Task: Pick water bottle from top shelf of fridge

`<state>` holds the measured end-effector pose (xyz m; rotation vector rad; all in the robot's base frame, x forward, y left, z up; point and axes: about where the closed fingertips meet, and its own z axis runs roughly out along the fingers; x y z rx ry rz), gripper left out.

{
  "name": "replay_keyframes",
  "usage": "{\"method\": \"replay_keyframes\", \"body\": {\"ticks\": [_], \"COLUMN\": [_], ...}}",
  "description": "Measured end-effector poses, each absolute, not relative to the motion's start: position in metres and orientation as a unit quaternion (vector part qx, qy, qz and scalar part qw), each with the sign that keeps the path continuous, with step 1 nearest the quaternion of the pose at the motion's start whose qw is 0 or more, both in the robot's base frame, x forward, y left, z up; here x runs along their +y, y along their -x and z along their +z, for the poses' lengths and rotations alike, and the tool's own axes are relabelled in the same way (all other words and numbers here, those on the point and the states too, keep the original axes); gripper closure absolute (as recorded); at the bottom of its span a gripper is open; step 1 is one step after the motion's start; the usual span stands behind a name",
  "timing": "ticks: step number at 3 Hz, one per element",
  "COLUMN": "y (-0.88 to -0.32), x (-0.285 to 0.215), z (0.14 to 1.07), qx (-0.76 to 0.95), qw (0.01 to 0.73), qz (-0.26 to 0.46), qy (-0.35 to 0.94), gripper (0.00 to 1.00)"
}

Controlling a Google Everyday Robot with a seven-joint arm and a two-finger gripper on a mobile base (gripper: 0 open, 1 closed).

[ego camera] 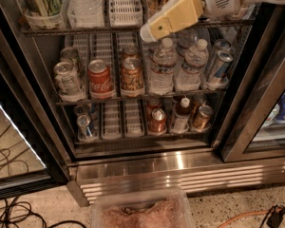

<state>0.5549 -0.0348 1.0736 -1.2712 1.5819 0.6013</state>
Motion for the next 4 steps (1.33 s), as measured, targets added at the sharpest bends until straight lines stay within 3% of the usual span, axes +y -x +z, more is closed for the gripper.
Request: {"method": "replay_keyframes", "body": {"ticks": [2, 4], "y": [-0.520, -0.532], "x": [-0.002, 0.014], "z": [1.065, 1.054], "qx": [0.631, 0.647], "qw": [0.454, 0.425], "qz": [0.267, 0.276], "qy": [0.570, 0.570], "gripper": [0.00, 0.00]}}
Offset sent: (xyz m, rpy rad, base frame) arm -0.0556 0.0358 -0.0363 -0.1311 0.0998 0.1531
